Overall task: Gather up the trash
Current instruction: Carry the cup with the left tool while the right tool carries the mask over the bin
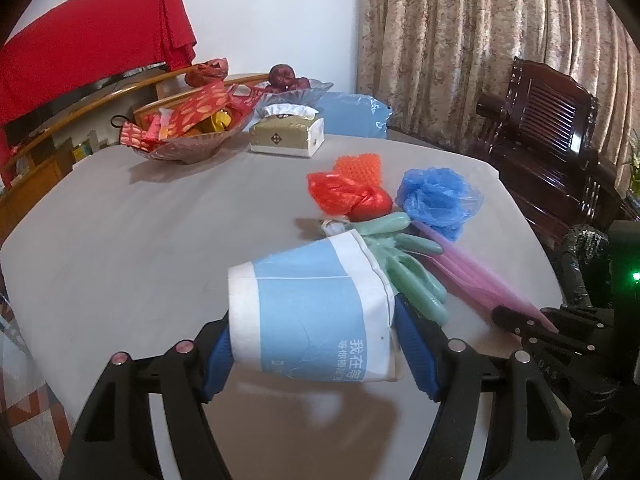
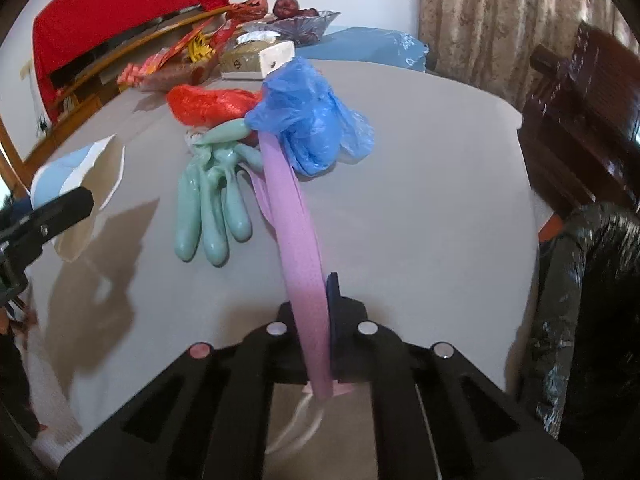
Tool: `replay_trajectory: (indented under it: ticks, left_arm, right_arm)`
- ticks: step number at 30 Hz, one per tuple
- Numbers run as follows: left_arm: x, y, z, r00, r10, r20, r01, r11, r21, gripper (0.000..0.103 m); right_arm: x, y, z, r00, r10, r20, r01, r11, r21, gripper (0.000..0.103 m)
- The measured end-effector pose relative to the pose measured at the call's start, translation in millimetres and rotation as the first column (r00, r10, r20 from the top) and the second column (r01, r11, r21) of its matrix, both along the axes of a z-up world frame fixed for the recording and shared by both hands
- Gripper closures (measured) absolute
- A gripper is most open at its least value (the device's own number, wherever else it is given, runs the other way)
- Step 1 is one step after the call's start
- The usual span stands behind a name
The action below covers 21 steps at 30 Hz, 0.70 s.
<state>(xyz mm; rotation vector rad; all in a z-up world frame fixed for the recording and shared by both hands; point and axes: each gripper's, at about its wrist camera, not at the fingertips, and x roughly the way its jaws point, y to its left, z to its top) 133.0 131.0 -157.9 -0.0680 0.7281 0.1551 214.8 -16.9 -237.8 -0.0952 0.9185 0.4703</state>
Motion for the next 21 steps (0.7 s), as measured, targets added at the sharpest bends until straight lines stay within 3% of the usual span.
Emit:
replay_trajectory:
  ticks: [11, 21]
  left_arm:
    - [-5.6, -20.3, 16.9, 0.998, -0.048, 0.036, 0.048, 0.999, 0.002, 0.032]
    - [-11.0, -49.5, 39.4, 0.989, -0.124, 0.082, 0.126, 0.992, -0.016, 0.032]
  right_arm:
    - [-23.9, -28.8, 37.8, 0.999, -0.05, 0.019, 0.048, 0.994, 0.095, 0.1]
    - [-58.7, -58.4, 88.0, 0.992, -0.075, 0.103, 0.056, 0.982, 0.179, 0.1]
